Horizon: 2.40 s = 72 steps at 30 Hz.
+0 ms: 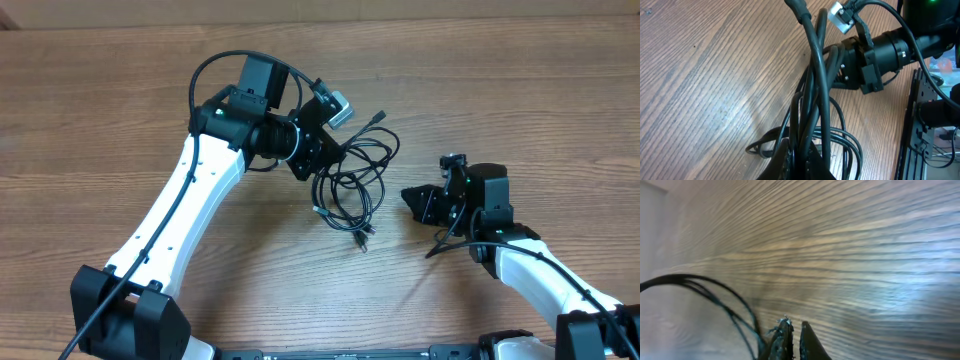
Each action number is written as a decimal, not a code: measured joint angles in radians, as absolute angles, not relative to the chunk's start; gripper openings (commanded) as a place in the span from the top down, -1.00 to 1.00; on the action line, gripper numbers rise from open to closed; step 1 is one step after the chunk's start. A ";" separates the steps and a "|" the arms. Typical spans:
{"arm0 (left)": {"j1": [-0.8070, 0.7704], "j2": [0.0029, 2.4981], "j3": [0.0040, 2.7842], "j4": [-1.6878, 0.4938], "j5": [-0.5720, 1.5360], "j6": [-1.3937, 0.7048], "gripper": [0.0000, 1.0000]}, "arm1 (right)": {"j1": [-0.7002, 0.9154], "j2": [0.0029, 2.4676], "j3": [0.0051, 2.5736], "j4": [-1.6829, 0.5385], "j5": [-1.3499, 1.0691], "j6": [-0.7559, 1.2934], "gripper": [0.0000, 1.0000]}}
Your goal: Untangle cables
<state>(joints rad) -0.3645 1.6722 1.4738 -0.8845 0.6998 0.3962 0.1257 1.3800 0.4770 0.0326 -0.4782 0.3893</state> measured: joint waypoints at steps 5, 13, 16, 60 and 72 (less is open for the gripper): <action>-0.364 1.673 1.474 -0.886 0.699 0.396 0.92 | 0.126 1.380 0.477 0.034 -0.452 0.391 0.46; -0.364 1.673 1.474 -0.896 0.691 0.396 0.92 | 0.126 1.380 0.477 0.078 -0.601 0.395 -0.37; -0.364 1.672 1.474 -0.895 0.688 0.396 0.92 | 0.126 1.380 0.477 0.114 -0.673 0.397 -0.39; -0.319 1.672 1.474 -0.858 0.680 0.305 0.92 | 0.126 1.380 0.477 0.444 -1.048 0.399 0.14; -0.350 1.672 1.474 -0.837 0.681 0.287 0.92 | 0.126 1.380 0.477 0.444 -1.050 0.398 0.01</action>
